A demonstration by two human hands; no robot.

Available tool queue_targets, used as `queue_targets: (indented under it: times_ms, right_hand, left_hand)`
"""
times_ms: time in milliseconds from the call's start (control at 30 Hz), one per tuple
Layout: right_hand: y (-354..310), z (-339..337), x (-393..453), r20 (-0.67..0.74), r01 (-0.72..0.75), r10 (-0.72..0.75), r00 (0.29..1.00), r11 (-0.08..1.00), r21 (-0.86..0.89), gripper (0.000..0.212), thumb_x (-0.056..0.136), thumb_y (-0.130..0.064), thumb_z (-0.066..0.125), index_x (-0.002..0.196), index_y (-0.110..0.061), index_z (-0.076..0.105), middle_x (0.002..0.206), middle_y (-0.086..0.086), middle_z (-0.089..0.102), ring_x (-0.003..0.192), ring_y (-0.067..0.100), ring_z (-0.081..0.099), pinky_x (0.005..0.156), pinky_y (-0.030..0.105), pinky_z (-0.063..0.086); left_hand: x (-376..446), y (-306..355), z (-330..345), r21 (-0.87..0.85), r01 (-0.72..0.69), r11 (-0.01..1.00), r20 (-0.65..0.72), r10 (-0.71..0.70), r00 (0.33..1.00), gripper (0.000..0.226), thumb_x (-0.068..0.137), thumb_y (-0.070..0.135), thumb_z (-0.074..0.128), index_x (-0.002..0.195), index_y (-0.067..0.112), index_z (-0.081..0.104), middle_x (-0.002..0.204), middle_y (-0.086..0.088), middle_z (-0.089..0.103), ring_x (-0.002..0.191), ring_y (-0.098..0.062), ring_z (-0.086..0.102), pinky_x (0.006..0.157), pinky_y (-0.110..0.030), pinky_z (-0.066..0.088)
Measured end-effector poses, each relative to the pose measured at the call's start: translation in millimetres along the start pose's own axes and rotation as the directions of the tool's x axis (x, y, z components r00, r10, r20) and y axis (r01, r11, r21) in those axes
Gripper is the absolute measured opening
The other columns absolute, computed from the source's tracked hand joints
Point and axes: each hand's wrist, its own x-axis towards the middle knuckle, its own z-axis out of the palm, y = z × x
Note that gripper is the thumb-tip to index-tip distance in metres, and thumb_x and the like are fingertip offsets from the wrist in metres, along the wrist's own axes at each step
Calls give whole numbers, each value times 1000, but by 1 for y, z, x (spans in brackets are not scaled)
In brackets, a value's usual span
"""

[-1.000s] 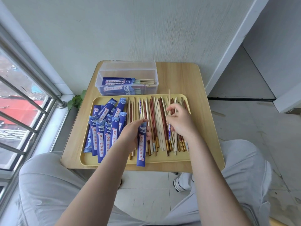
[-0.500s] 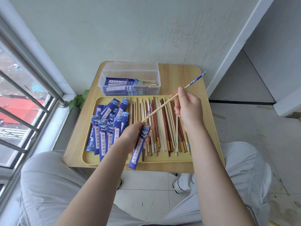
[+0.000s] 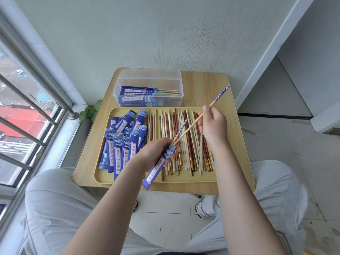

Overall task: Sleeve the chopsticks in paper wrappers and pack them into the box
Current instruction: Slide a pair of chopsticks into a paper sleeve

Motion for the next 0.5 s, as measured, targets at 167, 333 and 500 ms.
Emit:
queue_targets:
  times_ms: [167, 333, 500]
  right_hand:
    - [3, 5, -3, 214, -54, 64, 975, 997, -49, 12, 102, -18, 53, 100, -7, 57, 68, 3, 62, 48, 13, 52, 46, 26, 42]
    - [1, 13, -10, 500, -179, 260, 826, 962, -205, 16, 97, -25, 63, 103, -10, 62, 69, 0, 61, 54, 12, 51, 49, 25, 42]
    - [-3, 17, 2, 252, -305, 292, 923, 952, 14, 40, 103, -44, 49, 92, -9, 64, 59, -1, 54, 43, 12, 45, 42, 23, 34]
  left_hand:
    - [2, 6, 4, -54, -32, 998, -53, 29, 998, 41, 106, 24, 35, 96, 0, 66, 62, -6, 50, 51, -18, 40, 49, -27, 38]
    - [4, 17, 7, 47, -96, 994, -129, 101, 986, 37, 106, 26, 39, 92, 3, 64, 63, -8, 52, 48, -17, 42, 50, -29, 38]
    - [4, 23, -1, 91, -110, 990, -147, 122, 982, 40, 106, 22, 37, 103, -5, 65, 60, -7, 50, 49, -19, 42, 47, -28, 39]
